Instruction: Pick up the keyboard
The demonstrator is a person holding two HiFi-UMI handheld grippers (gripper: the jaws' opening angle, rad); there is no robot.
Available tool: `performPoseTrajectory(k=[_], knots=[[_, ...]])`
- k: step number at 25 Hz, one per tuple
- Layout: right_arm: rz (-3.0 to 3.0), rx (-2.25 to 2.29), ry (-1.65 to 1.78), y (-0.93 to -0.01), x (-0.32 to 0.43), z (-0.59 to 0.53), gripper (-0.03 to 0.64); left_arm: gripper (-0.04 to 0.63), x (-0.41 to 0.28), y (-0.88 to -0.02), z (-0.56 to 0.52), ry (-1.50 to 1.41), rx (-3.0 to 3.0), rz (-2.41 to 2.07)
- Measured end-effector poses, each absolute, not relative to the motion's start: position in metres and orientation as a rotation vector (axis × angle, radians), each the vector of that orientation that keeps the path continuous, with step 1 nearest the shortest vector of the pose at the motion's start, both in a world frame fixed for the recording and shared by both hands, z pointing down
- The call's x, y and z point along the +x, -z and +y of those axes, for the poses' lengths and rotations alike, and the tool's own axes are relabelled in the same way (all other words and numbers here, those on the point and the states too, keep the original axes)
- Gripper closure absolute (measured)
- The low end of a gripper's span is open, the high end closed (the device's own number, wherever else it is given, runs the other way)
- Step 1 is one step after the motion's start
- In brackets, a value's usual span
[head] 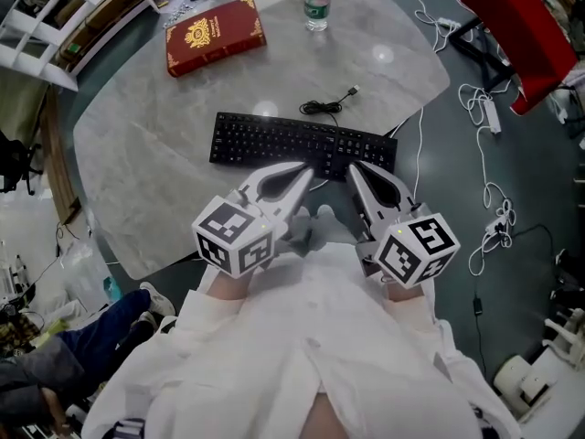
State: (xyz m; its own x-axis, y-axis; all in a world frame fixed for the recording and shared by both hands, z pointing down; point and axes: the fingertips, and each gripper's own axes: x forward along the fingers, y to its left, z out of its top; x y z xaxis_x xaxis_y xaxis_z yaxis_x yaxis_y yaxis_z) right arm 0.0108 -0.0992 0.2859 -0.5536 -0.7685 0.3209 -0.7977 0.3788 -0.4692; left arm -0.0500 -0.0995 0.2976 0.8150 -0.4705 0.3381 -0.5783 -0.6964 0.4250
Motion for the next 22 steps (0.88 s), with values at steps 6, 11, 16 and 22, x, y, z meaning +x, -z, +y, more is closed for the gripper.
performPoseTrajectory(k=[6, 11, 16, 22], knots=[[-2.57, 1.419, -0.944, -0.292, 0.016, -0.102, 0.58, 0.577, -0.04, -0.301, -0.103, -0.277, 2.463, -0.763], [-2.568, 1.389, -0.972, -0.296, 0.025, -0.099, 0.58, 0.577, -0.027, -0.309, -0.098, -0.303, 2.435, -0.749], [-2.547, 1.425, -0.992, -0.297, 0.044, -0.103, 0.58, 0.577, -0.014, -0.314, -0.098, -0.318, 2.424, -0.743], [-2.518, 1.439, -1.052, -0.31, 0.062, -0.104, 0.58, 0.577, -0.002, -0.319, -0.098, -0.327, 2.401, -0.724]])
